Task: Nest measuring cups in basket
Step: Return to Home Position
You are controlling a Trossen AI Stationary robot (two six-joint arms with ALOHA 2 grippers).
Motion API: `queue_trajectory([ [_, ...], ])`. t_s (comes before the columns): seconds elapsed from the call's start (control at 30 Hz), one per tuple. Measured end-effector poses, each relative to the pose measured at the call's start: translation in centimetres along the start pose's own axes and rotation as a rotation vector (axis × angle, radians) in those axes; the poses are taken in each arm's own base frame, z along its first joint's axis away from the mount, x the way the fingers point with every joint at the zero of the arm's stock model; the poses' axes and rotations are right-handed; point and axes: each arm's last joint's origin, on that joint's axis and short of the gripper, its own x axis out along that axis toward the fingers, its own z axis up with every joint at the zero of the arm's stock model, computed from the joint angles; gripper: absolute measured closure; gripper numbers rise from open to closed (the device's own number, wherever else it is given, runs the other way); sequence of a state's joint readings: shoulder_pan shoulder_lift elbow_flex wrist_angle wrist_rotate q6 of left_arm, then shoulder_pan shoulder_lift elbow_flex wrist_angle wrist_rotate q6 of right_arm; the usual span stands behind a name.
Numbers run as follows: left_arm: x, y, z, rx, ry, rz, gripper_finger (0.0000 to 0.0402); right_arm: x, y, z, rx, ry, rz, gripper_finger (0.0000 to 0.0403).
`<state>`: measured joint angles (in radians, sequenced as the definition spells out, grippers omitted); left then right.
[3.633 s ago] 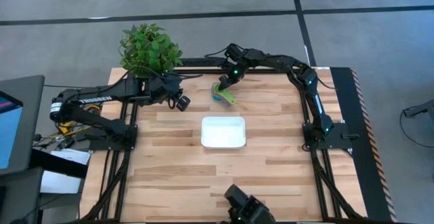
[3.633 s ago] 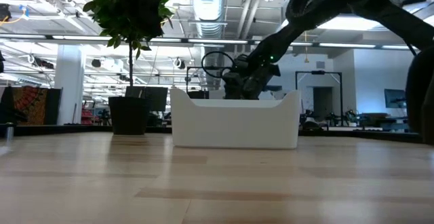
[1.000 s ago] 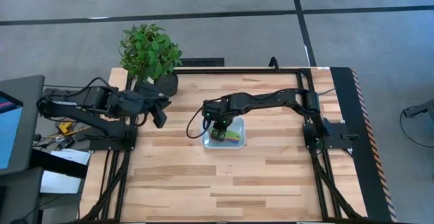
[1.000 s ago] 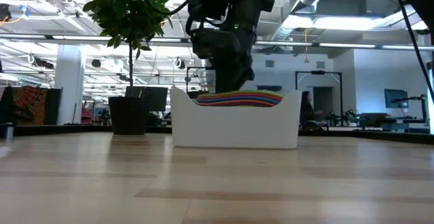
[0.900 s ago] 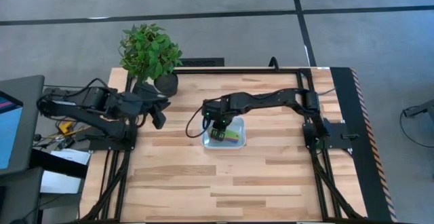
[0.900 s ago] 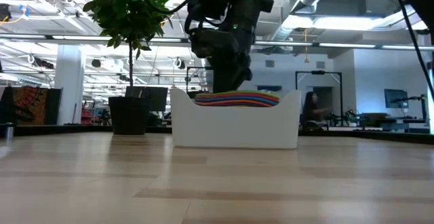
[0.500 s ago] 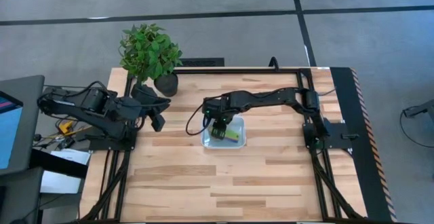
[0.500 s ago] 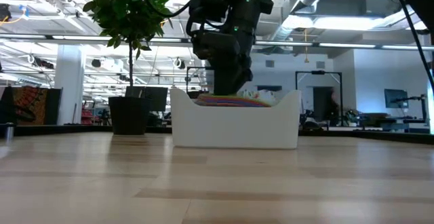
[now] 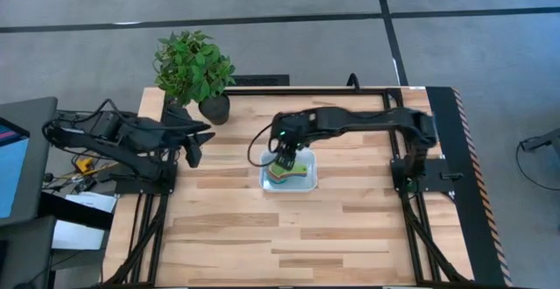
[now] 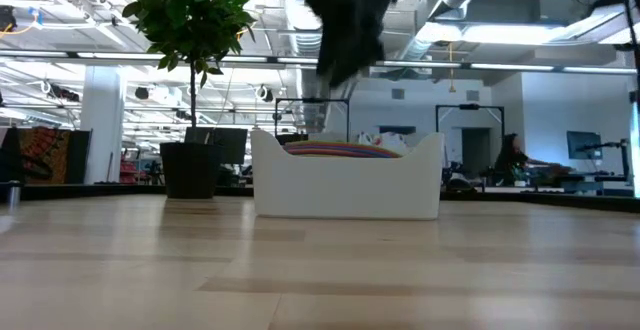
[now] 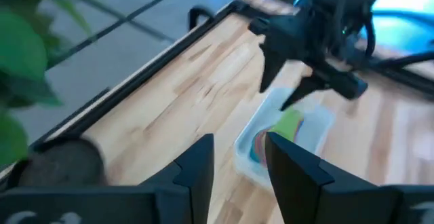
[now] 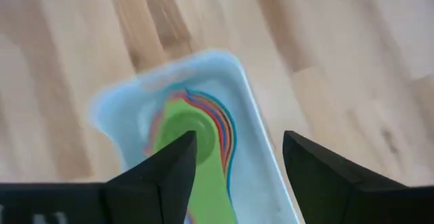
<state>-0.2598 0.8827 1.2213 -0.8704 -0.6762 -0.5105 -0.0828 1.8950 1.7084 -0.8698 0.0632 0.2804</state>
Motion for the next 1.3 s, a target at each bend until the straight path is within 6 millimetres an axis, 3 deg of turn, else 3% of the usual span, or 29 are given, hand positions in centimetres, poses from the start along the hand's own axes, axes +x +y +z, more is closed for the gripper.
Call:
queue_trajectory([
  [0.13,-0.9,0.3,0.2,0.053,-0.054,-0.045,0.0287,-6.2,0.0,0.1,0.053,-0.159,-0.001,0.0183],
  [0.3,-1.0,0.4,-3.1,0.062,-0.143,-0.101,0.0313,-12.9,1.1,-2.5,0.073,-0.425,0.002,0.0247],
  [0.5,0.0,1.1,-8.3,0.051,-0.264,-0.234,0.0342,-16.8,2.3,-8.5,0.017,-0.675,0.180,0.0372],
  [0.63,1.3,2.0,-11.9,0.094,-0.331,-0.244,0.0364,-18.8,1.5,-12.4,-0.011,-0.770,0.271,0.0388],
  [0.77,2.2,2.5,-14.4,0.179,-0.404,-0.340,0.0394,-18.9,-0.6,-16.3,-0.049,-0.755,0.270,0.0385],
  [0.87,2.8,3.3,-15.9,0.137,-0.399,-0.318,0.0399,-17.8,-1.4,-18.7,0.016,-0.696,0.300,0.0395],
  [0.97,3.4,4.1,-17.3,0.117,-0.390,-0.290,0.0398,-16.0,-1.5,-20.5,-0.035,-0.723,0.325,0.0396],
  [1.13,3.7,4.9,-18.1,0.246,-0.391,-0.247,0.0398,-13.6,-2.3,-22.8,-0.092,-0.897,0.385,0.0398],
  [1.3,3.9,5.2,-18.4,0.268,-0.355,-0.261,0.0398,-11.3,-3.6,-25.0,-0.110,-0.895,0.390,0.0398],
])
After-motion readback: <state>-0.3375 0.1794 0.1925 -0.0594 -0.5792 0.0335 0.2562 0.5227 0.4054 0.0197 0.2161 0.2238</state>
